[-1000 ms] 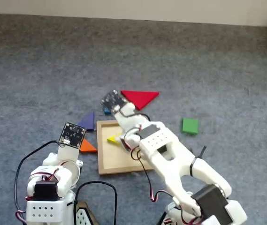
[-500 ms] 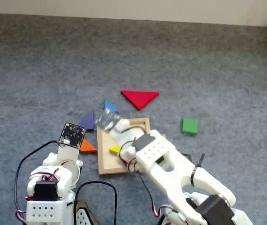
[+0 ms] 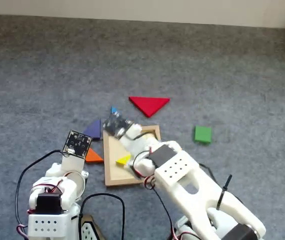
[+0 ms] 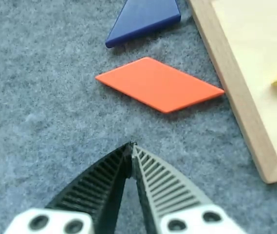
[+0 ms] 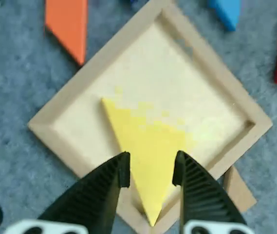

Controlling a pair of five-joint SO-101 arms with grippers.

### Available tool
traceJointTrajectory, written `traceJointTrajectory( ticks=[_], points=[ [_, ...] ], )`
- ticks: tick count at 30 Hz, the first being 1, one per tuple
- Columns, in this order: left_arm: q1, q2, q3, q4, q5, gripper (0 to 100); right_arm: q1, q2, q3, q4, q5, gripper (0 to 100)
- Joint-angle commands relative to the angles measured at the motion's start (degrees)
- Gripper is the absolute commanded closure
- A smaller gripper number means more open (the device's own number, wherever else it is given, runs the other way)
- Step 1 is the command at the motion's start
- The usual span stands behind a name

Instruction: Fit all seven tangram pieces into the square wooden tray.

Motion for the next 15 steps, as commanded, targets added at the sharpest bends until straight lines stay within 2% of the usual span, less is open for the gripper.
traceJointTrajectory(
  ticks=[1, 5, 11, 15],
  points=[
    [0.92, -1.10, 1.10, 0.26, 0.44, 99, 3.30, -0.40, 2.86, -10.51, 0.09, 85.1],
    [0.92, -1.10, 1.10, 0.26, 0.44, 99, 3.21, 5.41, 5.49, -17.89, 0.09, 85.1],
    [0.92, -1.10, 1.10, 0.26, 0.44, 99, -1.54, 14.55, 5.76, -17.89, 0.09, 85.1],
    [0.92, -1.10, 1.10, 0.26, 0.44, 99, -3.74, 12.79, 5.49, -13.76, 0.35, 89.9]
  ],
)
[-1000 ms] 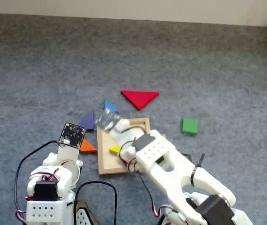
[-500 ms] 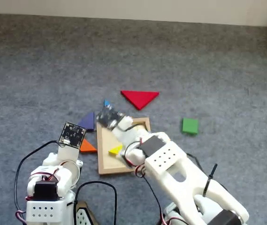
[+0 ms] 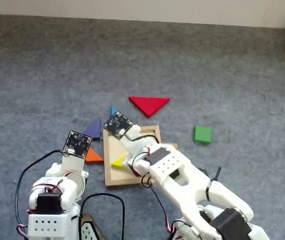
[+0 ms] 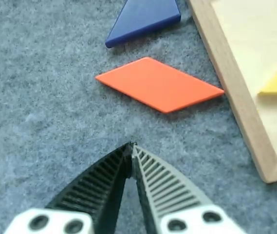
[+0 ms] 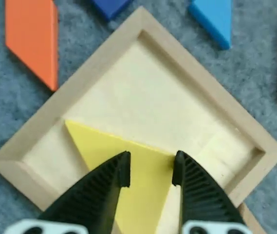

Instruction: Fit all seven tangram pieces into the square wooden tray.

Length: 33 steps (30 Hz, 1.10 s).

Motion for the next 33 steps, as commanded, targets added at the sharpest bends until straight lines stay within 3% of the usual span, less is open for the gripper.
traceJointTrajectory(
  ticks=[1, 10, 15, 19, 23, 33],
  points=[
    [0.92, -1.10, 1.10, 0.26, 0.44, 99, -3.65, -0.92, 0.40, 4.26, 0.62, 90.5],
    [0.92, -1.10, 1.10, 0.26, 0.44, 99, -5.85, -12.97, 0.04, 19.12, 0.62, 90.5],
    [0.92, -1.10, 1.10, 0.26, 0.44, 99, 4.53, -22.64, -0.57, 21.23, 0.70, 90.5],
    [0.92, -1.10, 1.10, 0.26, 0.44, 99, 13.85, -26.33, -4.79, 15.60, 0.35, 90.4],
    [0.92, -1.10, 1.10, 0.26, 0.44, 99, 17.63, -21.32, -8.04, 9.98, 0.35, 88.9],
    [0.92, -1.10, 1.10, 0.26, 0.44, 99, 20.26, 5.85, -25.19, 2.51, 0.44, 70.0]
  ],
)
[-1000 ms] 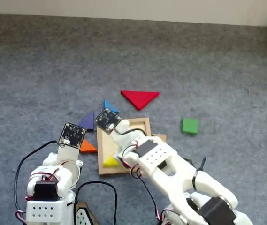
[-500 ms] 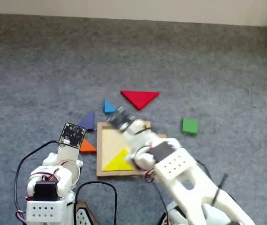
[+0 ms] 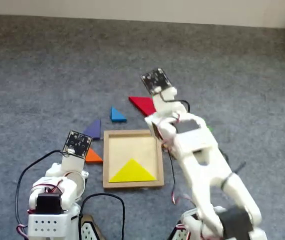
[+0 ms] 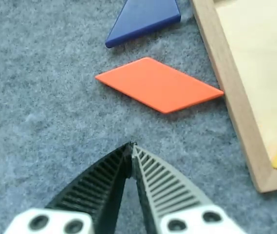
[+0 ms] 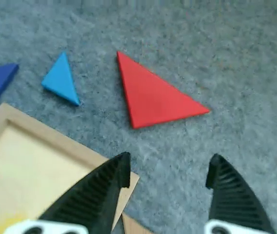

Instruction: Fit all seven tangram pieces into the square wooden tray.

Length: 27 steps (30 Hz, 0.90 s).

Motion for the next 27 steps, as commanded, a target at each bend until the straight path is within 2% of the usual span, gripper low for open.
traceJointTrajectory(
  ticks=[1, 6, 18, 27],
  points=[
    [0.92, -1.10, 1.10, 0.26, 0.44, 99, 0.57, 7.34, -9.10, -1.63, 0.26, 69.8],
    [0.92, -1.10, 1.10, 0.26, 0.44, 99, -2.24, 16.66, -15.16, -1.63, 0.18, 69.7],
    [0.92, -1.10, 1.10, 0.26, 0.44, 99, -6.37, 28.44, -26.86, -1.63, 0.18, 69.6],
    [0.92, -1.10, 1.10, 0.26, 0.44, 99, -3.03, 42.68, -37.49, -1.63, 0.09, 69.7]
  ],
)
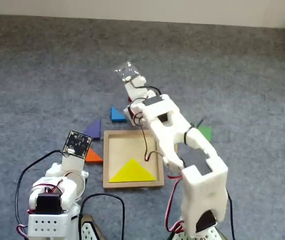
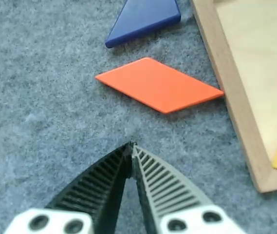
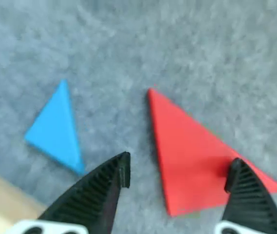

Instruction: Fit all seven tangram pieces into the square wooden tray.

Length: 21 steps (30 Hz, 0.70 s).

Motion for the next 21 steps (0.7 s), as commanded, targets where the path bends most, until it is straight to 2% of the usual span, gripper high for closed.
traceJointTrajectory(
  ticks=[1, 4, 8, 11, 16, 21],
  points=[
    [0.92, -1.10, 1.10, 0.26, 0.44, 99, 2.68, 2.42, -5.67, -0.84, 0.18, 69.8],
    [0.92, -1.10, 1.10, 0.26, 0.44, 99, 4.44, 3.12, -5.76, -0.31, 0.44, 69.9],
    [0.92, -1.10, 1.10, 0.26, 0.44, 99, 7.16, 3.12, -4.35, 5.85, 0.44, 70.2],
    [0.92, -1.10, 1.10, 0.26, 0.44, 99, 9.63, 3.12, -4.44, 9.63, 0.53, 76.5],
    [0.92, -1.10, 1.10, 0.26, 0.44, 99, 13.85, 3.12, -4.44, 13.76, 11.16, 90.6],
    [0.92, -1.10, 1.10, 0.26, 0.44, 99, 17.10, 3.12, -4.44, 23.87, 13.19, 92.6]
  ],
)
